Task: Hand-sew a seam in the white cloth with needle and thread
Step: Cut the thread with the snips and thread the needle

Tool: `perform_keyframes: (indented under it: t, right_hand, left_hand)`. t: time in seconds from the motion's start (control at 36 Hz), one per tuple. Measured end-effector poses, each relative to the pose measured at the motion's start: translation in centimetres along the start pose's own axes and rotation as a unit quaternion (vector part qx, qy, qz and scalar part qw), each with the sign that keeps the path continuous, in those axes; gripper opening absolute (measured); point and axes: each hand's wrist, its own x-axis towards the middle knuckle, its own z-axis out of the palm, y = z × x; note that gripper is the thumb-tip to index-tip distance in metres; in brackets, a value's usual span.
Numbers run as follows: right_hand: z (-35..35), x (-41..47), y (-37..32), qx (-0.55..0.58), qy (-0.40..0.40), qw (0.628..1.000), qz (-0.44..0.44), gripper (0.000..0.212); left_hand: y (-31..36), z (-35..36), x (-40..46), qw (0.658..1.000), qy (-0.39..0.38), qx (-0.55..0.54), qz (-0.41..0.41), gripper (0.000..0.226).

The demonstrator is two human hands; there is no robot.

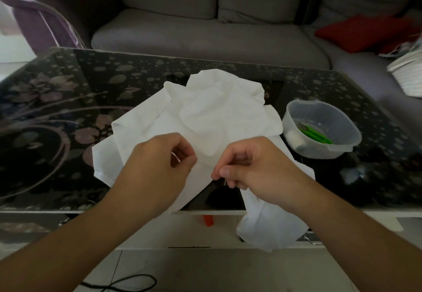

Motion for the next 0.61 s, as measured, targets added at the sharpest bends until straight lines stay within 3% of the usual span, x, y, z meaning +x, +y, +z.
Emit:
perform_keyframes:
  t: [0.08, 0.17, 0.28, 0.44, 0.61]
  right_hand:
    - [0.0, 0.0, 0.1, 0.017, 0.013, 1.0, -0.003, 0.017]
    - [-0.2, 0.0, 0.3, 0.028, 0.019, 0.999, -0.003, 0.017]
    - [-0.4, 0.2, 0.1, 0.021, 0.027, 0.999, -0.012, 0.019]
    - [-0.2, 0.5, 0.0, 0.028, 0.036, 0.999, -0.01, 0.02]
    - [0.0, 0.4, -0.5, 0.062, 0.045, 0.997, -0.002, 0.014]
  left_hand:
    - [0.0, -0.2, 0.0, 0.998, 0.018, -0.028, -0.055, 0.013]
    - [0.0, -0.1, -0.5, 0.988, -0.019, -0.108, -0.109, 0.017]
    - [0.4, 0.7, -1.2, 0.942, -0.071, -0.277, -0.177, 0.013]
    - [1.4, 2.6, -1.8, 0.894, -0.047, -0.409, -0.179, 0.011]
    - [1.6, 3.0, -1.1, 0.889, -0.012, -0.427, -0.164, 0.011]
